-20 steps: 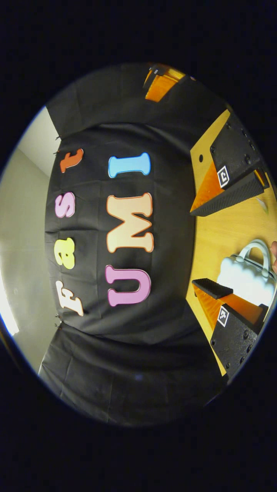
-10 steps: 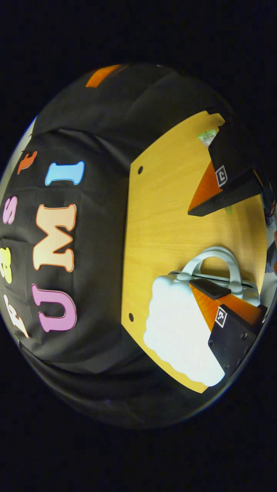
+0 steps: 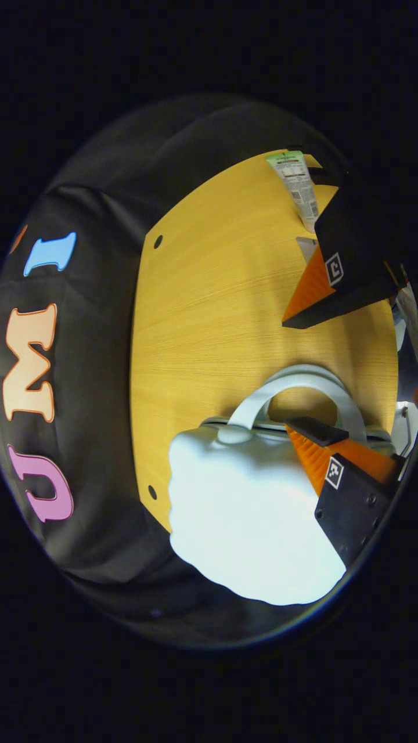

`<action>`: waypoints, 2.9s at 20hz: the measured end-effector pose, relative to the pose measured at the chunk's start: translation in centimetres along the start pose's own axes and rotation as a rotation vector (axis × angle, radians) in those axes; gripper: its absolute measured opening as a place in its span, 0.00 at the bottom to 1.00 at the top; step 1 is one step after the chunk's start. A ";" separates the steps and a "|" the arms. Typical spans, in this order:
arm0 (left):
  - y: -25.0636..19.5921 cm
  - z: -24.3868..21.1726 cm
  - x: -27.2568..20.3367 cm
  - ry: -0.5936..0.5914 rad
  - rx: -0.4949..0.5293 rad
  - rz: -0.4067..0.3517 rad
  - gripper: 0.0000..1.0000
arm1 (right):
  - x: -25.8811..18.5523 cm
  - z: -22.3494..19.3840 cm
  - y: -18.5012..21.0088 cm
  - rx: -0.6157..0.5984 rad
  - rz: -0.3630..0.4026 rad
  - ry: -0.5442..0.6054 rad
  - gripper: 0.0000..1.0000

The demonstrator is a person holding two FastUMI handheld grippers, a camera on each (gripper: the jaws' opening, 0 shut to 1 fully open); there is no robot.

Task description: First open the suitcase, pack the skin care products into it, and then close the suitcase.

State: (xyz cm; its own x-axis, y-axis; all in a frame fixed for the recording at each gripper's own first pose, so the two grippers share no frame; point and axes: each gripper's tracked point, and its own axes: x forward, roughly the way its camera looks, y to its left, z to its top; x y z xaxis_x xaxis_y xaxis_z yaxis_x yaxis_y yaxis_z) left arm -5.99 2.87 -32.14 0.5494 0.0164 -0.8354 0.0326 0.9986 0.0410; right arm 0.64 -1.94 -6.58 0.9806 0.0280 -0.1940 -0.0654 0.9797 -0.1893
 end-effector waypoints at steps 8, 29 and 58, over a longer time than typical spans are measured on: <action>-0.6 -0.9 3.1 0.112 -0.026 -0.062 0.76 | -0.2 -1.2 0.1 0.004 0.001 0.040 0.99; -0.5 2.7 -0.6 0.054 0.022 -0.026 0.00 | 0.4 -2.0 1.6 0.049 0.034 -0.008 0.99; 25.9 13.5 -14.5 -0.295 -0.018 0.353 0.00 | 0.9 0.6 11.2 0.071 0.126 -0.053 0.98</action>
State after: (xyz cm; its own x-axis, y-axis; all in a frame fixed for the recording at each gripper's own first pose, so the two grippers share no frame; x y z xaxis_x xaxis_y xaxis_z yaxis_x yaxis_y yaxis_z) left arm -1.78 27.78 -11.58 0.7387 0.3437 -0.5799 -0.2125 0.9351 0.2836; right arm 0.94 9.19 -8.27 0.9739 0.1604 -0.1604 -0.1775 0.9792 -0.0981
